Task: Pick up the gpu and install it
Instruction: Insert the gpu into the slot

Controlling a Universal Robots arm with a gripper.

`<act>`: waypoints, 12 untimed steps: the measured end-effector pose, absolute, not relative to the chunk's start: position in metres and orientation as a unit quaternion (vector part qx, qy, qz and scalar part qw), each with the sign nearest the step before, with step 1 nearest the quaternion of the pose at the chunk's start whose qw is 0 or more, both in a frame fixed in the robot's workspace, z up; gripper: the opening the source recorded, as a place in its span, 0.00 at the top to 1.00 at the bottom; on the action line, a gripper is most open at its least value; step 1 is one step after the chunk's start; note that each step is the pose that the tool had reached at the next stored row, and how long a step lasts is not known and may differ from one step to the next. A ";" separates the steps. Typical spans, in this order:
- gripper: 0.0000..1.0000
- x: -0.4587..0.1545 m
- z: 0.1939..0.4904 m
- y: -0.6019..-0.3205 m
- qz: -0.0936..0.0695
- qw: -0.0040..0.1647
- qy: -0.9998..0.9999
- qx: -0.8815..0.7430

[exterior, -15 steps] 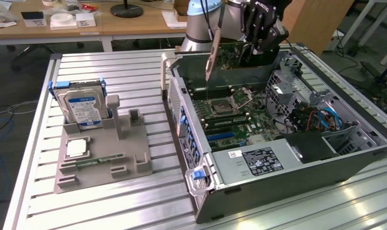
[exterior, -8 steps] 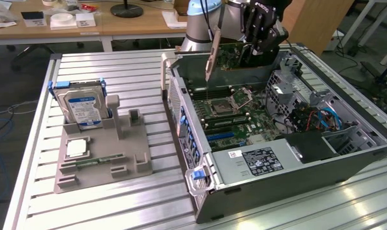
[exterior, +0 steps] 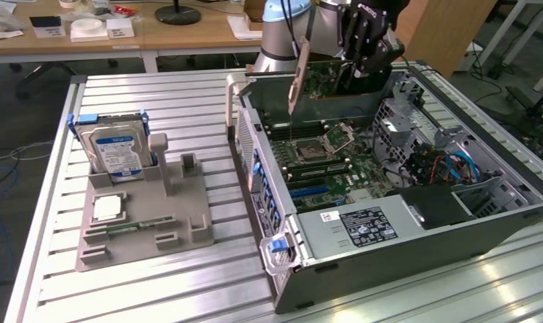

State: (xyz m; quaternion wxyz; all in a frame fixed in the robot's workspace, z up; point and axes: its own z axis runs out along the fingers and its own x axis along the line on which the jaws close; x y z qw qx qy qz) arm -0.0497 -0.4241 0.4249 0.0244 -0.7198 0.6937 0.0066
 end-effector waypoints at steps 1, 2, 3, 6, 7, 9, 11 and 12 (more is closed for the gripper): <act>0.72 -0.050 0.424 -0.424 0.007 0.024 0.694 -0.720; 0.72 -0.050 0.424 -0.424 0.007 0.024 0.694 -0.720; 0.72 -0.050 0.423 -0.424 0.007 0.024 0.694 -0.720; 0.72 -0.050 0.418 -0.424 0.007 0.024 0.694 -0.720; 0.72 -0.050 0.416 -0.424 0.007 0.024 0.694 -0.720; 0.72 -0.050 0.413 -0.424 0.007 0.024 0.694 -0.720; 0.72 -0.050 0.409 -0.424 0.007 0.024 0.695 -0.719; 0.72 -0.050 0.408 -0.424 0.006 0.024 0.696 -0.717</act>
